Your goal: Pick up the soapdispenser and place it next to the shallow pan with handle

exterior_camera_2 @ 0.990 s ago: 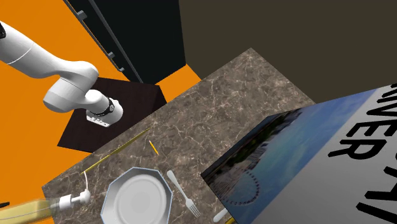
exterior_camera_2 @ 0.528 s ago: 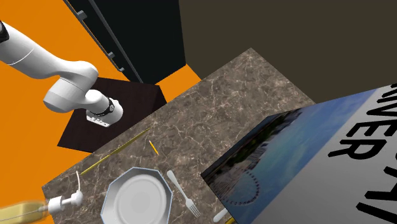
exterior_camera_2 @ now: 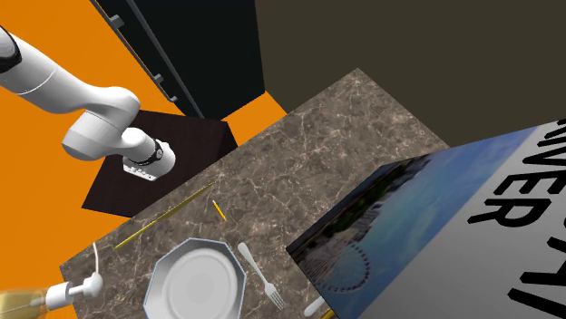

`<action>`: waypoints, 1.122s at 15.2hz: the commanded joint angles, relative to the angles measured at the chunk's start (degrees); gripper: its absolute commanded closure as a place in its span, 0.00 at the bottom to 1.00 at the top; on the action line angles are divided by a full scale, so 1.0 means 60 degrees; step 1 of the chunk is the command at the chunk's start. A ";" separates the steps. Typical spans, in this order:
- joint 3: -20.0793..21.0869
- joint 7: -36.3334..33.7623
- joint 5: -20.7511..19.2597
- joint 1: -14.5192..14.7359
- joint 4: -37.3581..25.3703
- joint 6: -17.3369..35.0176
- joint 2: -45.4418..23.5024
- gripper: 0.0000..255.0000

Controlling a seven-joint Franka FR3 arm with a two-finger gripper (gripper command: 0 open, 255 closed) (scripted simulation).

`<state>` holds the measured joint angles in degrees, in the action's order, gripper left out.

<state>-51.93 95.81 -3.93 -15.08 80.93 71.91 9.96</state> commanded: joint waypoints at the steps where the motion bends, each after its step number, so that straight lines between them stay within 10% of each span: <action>1: -0.0189 0.0172 0.0208 0.0003 -0.0469 -0.0280 -0.0293 1.00; 10: -0.1217 0.1225 0.1699 -0.0553 -0.2883 -0.1754 -0.2056 1.00; 17: 0.1011 -0.1886 0.0088 0.0929 -0.1226 -0.1292 0.0120 1.00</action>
<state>-48.57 87.81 -1.70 -10.49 71.19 63.39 8.13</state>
